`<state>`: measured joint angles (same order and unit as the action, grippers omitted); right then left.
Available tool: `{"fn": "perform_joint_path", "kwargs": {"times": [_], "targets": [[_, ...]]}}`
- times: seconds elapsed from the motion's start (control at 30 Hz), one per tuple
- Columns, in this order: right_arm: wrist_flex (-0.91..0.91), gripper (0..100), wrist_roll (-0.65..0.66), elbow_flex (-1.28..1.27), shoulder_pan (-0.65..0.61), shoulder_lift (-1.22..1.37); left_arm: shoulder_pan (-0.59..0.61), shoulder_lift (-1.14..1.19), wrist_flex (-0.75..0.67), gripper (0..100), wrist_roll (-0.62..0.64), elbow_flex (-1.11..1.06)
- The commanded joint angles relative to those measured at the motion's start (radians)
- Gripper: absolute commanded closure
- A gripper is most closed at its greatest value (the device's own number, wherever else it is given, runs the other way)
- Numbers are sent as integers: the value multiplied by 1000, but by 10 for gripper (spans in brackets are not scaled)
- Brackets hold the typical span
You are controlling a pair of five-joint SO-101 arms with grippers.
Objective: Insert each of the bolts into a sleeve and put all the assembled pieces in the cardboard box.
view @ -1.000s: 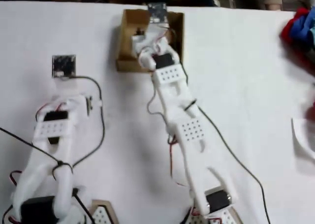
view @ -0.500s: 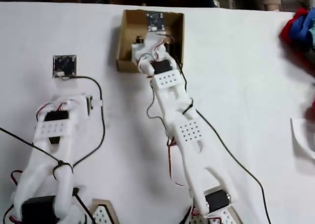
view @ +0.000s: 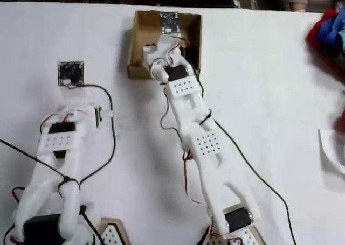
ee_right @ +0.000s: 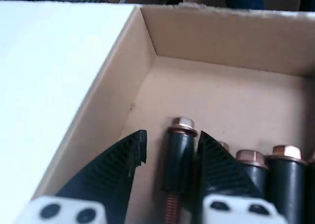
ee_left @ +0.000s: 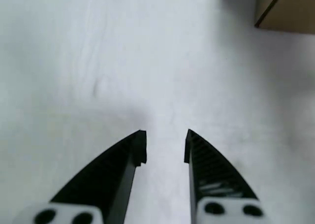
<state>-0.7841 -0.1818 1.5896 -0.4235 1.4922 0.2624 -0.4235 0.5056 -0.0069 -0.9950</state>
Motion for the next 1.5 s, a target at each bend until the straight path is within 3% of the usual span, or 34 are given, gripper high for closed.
{"fn": "perform_joint_path", "kwargs": {"times": [0.0,0.27,0.4,0.67,0.77,0.93,1.1,1.2,1.3,1.47], "targets": [[24,879,3,57,5,-25,2,-9,-14,854,-3,1],[-48,981,3,83,104,-105,2,-11,-11,854,-3,39],[-171,978,3,83,174,-242,6,-15,11,854,-3,97],[-834,978,3,77,223,-636,-57,-370,451,851,-8,263],[-986,978,3,48,225,-682,-91,-526,496,852,-9,176],[-986,978,3,6,344,-711,-126,-810,500,854,-9,-85],[-989,978,3,-57,481,-920,-124,-1191,502,854,-9,-305],[-989,978,3,-195,539,-1119,-129,-1421,554,854,-8,-433],[-989,978,3,-459,559,-1366,-130,-1389,635,854,-8,-499],[-986,978,3,-1138,545,-1834,-129,-1364,701,850,-9,-684]]}}
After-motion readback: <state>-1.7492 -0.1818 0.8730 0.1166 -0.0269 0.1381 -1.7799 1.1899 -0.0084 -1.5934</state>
